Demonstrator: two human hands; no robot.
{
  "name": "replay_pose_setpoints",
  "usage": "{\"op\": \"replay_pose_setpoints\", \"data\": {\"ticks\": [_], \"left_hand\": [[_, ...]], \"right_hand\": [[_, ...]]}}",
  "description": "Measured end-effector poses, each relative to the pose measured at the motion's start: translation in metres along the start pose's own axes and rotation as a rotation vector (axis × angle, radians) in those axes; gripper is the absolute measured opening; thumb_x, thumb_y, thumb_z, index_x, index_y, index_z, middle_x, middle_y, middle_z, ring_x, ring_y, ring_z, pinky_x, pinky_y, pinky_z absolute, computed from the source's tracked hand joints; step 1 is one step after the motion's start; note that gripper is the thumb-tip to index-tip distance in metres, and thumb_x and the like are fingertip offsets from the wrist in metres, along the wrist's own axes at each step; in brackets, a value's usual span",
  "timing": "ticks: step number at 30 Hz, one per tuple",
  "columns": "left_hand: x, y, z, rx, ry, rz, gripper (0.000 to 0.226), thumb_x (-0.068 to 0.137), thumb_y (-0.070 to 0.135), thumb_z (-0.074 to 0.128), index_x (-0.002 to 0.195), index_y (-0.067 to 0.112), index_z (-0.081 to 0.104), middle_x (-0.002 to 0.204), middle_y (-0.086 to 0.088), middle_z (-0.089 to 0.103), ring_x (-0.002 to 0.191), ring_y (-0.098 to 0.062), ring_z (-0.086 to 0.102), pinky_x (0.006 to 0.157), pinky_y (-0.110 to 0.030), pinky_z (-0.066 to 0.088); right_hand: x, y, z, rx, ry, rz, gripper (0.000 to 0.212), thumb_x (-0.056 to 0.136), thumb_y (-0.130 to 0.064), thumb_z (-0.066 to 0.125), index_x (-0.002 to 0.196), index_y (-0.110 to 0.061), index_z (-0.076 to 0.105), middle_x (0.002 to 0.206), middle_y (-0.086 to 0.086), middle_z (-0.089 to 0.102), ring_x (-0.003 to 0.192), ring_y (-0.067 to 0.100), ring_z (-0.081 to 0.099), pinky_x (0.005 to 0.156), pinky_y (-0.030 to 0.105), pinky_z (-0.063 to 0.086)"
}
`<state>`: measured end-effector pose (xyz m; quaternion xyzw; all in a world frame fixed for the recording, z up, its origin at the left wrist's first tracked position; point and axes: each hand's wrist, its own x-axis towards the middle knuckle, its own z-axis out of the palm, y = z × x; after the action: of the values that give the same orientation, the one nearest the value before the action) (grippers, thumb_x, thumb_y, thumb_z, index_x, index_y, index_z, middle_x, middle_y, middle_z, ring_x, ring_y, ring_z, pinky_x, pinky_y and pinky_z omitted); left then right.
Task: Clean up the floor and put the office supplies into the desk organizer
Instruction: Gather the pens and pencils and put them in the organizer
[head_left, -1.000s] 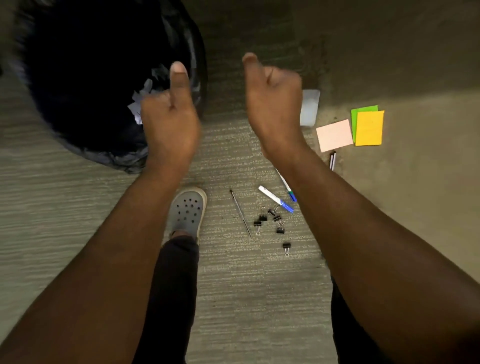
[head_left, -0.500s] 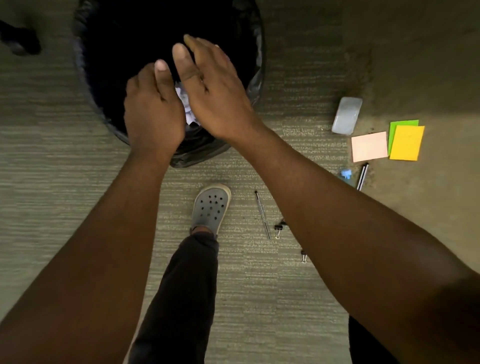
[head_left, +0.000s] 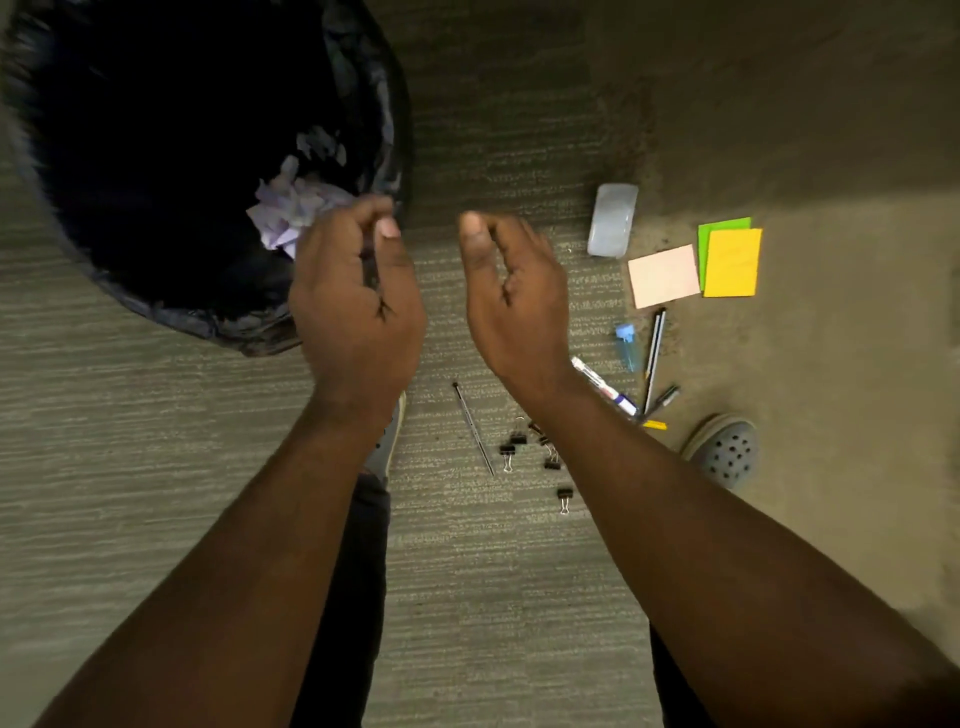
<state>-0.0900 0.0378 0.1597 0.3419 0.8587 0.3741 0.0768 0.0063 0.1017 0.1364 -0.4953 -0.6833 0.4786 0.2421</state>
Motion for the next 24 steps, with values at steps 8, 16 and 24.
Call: {"op": "replay_pose_setpoints", "data": {"ticks": [8,16,24], "left_hand": [[-0.069,0.031,0.080,-0.071,-0.416,-0.044,0.022,0.095,0.018,0.051,0.110,0.008,0.063,0.094,-0.003,0.069,0.082,-0.016,0.064,0.075,-0.032,0.054],[-0.127,-0.014,0.148,0.183,-0.760,-0.124,0.021,0.090,0.015,0.055,0.109,0.011,0.061,0.080,-0.006,0.067,0.073,-0.028,0.063,0.067,-0.042,0.054],[-0.159,-0.082,0.177,0.529,-0.975,-0.095,0.017,0.089,0.016,0.053,0.103,0.016,0.063,0.100,-0.012,0.066,0.093,-0.034,0.062,0.074,-0.040,0.052]], "right_hand": [[-0.033,0.112,-0.090,-0.144,0.056,0.310,0.041,0.098,-0.037,0.043,0.078,-0.006,0.062,0.063,0.007,0.061,0.061,0.026,0.058,0.059,0.042,0.047],[-0.069,0.231,-0.153,-0.324,-0.063,0.773,0.027,0.095,-0.027,0.048,0.091,-0.011,0.070,0.081,0.006,0.067,0.085,0.027,0.065,0.066,0.025,0.037],[-0.084,0.310,-0.165,-0.710,-0.337,0.659,0.020,0.092,-0.011,0.046,0.099,-0.008,0.064,0.099,0.019,0.069,0.092,0.037,0.063,0.071,0.032,0.044]]}}
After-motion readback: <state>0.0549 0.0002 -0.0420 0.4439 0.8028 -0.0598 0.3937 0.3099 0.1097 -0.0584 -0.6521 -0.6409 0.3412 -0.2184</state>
